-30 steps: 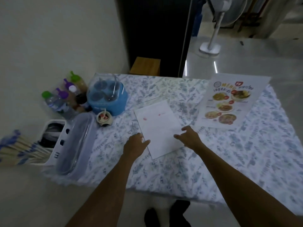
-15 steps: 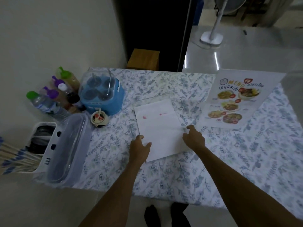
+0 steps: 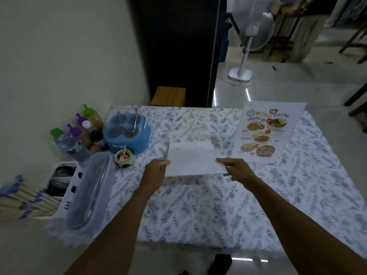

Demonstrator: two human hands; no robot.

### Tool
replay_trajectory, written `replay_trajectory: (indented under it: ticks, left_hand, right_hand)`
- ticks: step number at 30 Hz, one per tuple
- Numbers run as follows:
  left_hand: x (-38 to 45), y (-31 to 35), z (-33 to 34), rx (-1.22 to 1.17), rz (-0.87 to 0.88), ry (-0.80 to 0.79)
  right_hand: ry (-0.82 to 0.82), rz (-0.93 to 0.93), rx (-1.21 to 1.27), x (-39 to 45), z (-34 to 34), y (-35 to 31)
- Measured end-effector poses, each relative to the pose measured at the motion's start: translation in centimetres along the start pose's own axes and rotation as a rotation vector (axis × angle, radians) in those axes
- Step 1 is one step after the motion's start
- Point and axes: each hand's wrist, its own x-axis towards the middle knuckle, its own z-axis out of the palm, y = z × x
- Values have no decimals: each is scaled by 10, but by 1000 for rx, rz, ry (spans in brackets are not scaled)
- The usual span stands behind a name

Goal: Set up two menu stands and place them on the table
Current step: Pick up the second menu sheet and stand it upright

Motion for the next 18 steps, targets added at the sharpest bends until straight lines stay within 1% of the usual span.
replay_trajectory:
  ticks: [4, 7, 10, 12, 18]
  left_hand:
    - [-23, 0, -8, -63, 77, -14]
    - [-44, 0, -12, -123, 127, -62]
    - [-55, -3, -16, -44, 216, -43]
    - [-52, -2, -23, -37, 261, -14]
    - [-18, 26, -44, -43, 241, 52]
  right_hand:
    - [18, -53, -32, -26, -5, 4]
    - [6, -49, -35, -47, -10, 13]
    - [-33, -65, -19, -60, -18, 17]
    - [-61, -99, -31, -64, -23, 11]
    - [14, -218, 37, -53, -31, -28]
